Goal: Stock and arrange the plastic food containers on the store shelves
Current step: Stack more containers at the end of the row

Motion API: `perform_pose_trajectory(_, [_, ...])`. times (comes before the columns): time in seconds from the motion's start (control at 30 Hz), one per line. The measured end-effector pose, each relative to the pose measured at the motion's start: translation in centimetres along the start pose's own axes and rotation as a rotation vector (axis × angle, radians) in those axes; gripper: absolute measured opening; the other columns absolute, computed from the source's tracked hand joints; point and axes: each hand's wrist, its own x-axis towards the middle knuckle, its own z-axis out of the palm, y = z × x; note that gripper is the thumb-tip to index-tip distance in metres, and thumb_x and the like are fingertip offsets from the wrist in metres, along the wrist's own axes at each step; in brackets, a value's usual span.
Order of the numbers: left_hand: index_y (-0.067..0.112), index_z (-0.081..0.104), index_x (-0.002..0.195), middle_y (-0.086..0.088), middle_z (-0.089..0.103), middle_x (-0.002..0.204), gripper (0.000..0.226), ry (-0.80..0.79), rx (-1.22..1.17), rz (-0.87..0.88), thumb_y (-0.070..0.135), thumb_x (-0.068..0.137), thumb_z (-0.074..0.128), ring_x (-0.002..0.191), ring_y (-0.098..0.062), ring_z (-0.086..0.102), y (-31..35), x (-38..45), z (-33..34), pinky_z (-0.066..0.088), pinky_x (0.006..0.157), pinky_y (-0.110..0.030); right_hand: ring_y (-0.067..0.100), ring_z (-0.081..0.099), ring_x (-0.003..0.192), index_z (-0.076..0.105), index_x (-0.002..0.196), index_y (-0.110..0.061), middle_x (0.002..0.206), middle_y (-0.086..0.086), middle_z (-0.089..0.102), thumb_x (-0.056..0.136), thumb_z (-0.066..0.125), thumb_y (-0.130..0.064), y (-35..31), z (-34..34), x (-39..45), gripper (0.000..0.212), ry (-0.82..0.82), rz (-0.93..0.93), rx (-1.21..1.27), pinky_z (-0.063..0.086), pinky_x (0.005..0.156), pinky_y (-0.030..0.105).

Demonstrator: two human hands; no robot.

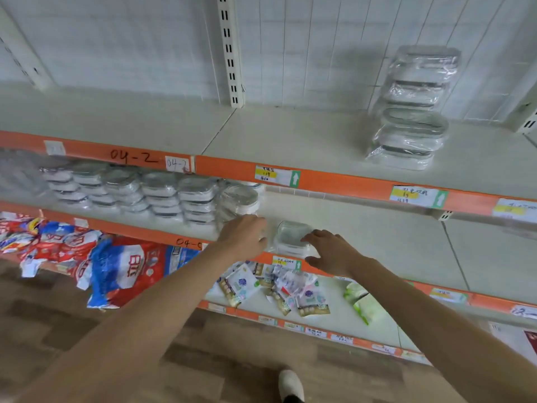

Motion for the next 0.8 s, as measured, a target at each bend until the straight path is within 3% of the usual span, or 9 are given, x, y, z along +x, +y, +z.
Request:
perform_pose_trajectory(0.17, [0.007, 0.057, 0.111, -0.008, 0.061, 0.110, 0.027, -0.085, -0.095, -0.061, 0.025, 0.090, 0.052, 0.102, -0.026, 0.058, -0.5, 1.2, 6.4, 0.050, 0.082, -0.038, 0.024, 0.032, 0.134, 0.031, 0.143, -0.012, 0.146, 0.007, 0.033, 0.095, 0.051, -0.033, 2.2, 6.0, 2.2, 0.056, -0.090, 0.064, 0.101, 0.034, 0.105, 0.037])
perform_pose_trajectory(0.4, [0.011, 0.054, 0.115, -0.004, 0.058, 0.112, 0.026, -0.106, -0.145, -0.091, 0.021, 0.092, 0.052, 0.104, -0.022, 0.056, -0.9, 3.4, 13.0, 0.040, 0.076, -0.030, 0.025, 0.023, 0.138, 0.023, 0.145, -0.008, 0.152, 0.008, 0.021, 0.092, 0.055, -0.035, 4.6, 10.4, 8.1, 0.067, -0.027, 0.105, 0.149, 0.031, 0.108, 0.039])
perform_pose_trajectory(0.63, [0.009, 0.056, 0.118, -0.005, 0.060, 0.116, 0.028, -0.081, -0.178, -0.160, 0.019, 0.092, 0.053, 0.105, -0.022, 0.058, -1.9, 6.3, 15.8, 0.044, 0.082, -0.031, 0.023, 0.001, 0.145, 0.007, 0.148, -0.008, 0.157, 0.009, 0.003, 0.085, 0.064, -0.041, 6.5, 12.3, 14.1, 0.092, 0.085, 0.224, 0.073, 0.008, 0.118, 0.040])
perform_pose_trajectory(0.7, [0.008, 0.055, 0.120, -0.006, 0.060, 0.116, 0.030, -0.097, -0.173, -0.163, 0.019, 0.092, 0.052, 0.106, -0.022, 0.058, -1.9, 6.8, 16.2, 0.046, 0.082, -0.032, 0.023, 0.002, 0.145, 0.005, 0.148, -0.007, 0.156, 0.009, 0.007, 0.084, 0.066, -0.040, 6.8, 13.0, 15.0, 0.095, 0.072, 0.262, 0.074, 0.007, 0.118, 0.042])
perform_pose_trajectory(0.8, [0.007, 0.055, 0.122, -0.007, 0.060, 0.117, 0.032, -0.117, -0.161, -0.158, 0.019, 0.093, 0.052, 0.107, -0.022, 0.057, -1.9, 7.4, 16.8, 0.045, 0.081, -0.032, 0.025, 0.019, 0.138, 0.014, 0.146, -0.007, 0.146, 0.010, 0.023, 0.080, 0.070, -0.039, 7.1, 13.5, 15.5, 0.092, 0.142, 0.290, 0.085, 0.015, 0.116, 0.040])
